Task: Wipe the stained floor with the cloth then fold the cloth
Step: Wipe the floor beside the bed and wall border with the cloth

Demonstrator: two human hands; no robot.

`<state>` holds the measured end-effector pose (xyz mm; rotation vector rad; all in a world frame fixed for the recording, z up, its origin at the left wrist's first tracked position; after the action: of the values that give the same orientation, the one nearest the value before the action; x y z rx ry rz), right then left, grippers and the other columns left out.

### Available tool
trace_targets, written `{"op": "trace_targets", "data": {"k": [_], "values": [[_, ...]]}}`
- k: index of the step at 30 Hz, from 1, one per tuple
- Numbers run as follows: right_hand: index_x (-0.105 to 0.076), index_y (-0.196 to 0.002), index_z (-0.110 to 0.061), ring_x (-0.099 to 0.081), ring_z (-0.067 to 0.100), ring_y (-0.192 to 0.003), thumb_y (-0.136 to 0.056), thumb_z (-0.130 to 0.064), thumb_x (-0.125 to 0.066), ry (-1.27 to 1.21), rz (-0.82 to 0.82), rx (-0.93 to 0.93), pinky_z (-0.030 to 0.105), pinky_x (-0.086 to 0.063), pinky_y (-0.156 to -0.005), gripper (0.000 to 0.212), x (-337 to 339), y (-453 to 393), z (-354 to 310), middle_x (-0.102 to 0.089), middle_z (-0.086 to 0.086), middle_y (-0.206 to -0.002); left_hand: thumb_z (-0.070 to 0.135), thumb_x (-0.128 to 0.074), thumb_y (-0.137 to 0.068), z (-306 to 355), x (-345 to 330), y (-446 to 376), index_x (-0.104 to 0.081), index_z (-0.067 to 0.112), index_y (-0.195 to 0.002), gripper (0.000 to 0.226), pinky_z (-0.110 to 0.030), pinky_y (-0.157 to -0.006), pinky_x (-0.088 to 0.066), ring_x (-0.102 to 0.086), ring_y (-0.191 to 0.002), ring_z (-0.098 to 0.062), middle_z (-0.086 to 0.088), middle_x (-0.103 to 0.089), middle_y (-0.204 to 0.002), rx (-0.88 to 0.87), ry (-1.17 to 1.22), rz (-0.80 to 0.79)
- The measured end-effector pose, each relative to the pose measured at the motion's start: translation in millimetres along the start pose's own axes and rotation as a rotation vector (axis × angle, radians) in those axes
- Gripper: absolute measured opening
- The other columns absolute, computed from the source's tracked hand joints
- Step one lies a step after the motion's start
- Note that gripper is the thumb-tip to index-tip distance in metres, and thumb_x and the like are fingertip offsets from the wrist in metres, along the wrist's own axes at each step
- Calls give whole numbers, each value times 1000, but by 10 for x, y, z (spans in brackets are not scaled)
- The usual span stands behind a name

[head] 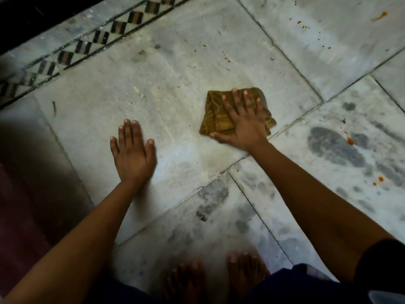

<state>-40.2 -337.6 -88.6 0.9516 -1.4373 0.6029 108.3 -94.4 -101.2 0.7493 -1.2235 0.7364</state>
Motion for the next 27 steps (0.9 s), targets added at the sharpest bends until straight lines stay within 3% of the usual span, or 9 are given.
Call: {"op": "trace_targets", "data": {"k": [5, 9, 11, 14, 18, 21, 24, 27], "values": [[-13, -149, -22, -1, 32, -145, -78, -65, -9, -32, 24, 59, 41, 8, -114, 83, 17, -269, -185, -6, 12, -158, 43, -18, -93, 17, 12, 1, -10, 12, -150, 65, -43, -116, 2, -5, -145, -24, -10, -8, -158, -4, -3, -4], [-31, -145, -16, -20, 37, -141, -86, -54, -24, -67, 70, 248, 42, -1, -113, 70, -88, 112, -350, -26, 17, -152, 44, -18, -93, 26, 11, -1, -11, 12, -150, 65, -44, -116, 1, -6, -145, -24, -10, -8, -158, -4, -9, -1], [-36, -143, -16, -26, 39, -138, -88, -52, -30, -21, 129, 252, 46, -8, -112, 66, -164, 367, -300, -31, 20, -149, 44, -18, -93, 12, 11, 2, -10, 12, -150, 65, -44, -116, 1, -6, -145, -24, -10, -8, -158, -2, -5, -3], [-28, -146, -19, -16, 39, -141, -86, -55, -23, -32, 116, 60, 51, -2, -113, 71, -129, 386, -5, -22, 19, -153, 44, -18, -94, 7, 7, 0, -11, 12, -150, 65, -44, -116, 0, -7, -145, -24, -10, -9, -158, -7, 1, 6], [-13, -149, -24, 0, 35, -144, -82, -61, -8, -85, 98, -222, 52, 10, -111, 77, 46, -206, 108, -8, 11, -157, 44, -18, -94, 15, 10, 4, -10, 12, -150, 65, -44, -115, 1, -6, -145, -24, -10, -8, -158, -12, 6, 5], [-17, -149, -20, 2, 42, -142, -87, -55, -23, -106, 65, -68, 57, 12, -109, 71, 13, -349, -285, -9, 14, -157, 44, -19, -94, 18, 12, -3, -11, 12, -150, 65, -44, -115, 0, -7, -145, -25, -10, -9, -158, -11, 6, 9], [-30, -145, -17, -11, 45, -140, -87, -53, -27, -76, 84, 210, 59, 4, -110, 69, -147, 53, -677, -24, 17, -153, 44, -19, -93, 7, 5, -3, -13, 12, -149, 65, -45, -115, -2, -9, -145, -26, -11, -11, -157, -18, 2, 12], [-37, -142, -18, -23, 43, -138, -87, -52, -30, -62, 163, 230, 57, -4, -110, 65, -249, 424, -529, -32, 16, -149, 43, -20, -94, -5, -2, 1, -13, 11, -149, 65, -45, -115, -2, -10, -145, -26, -12, -12, -157, -14, -1, 20]]}}
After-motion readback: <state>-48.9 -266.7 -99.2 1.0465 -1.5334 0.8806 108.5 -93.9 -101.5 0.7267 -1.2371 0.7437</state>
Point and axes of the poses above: each hand's wrist, its own y-axis away from the middle knuckle, its own x-axis out of the back of the hand, z = x × y, the point moved 2 cm from there along -y, towards the middle knuckle
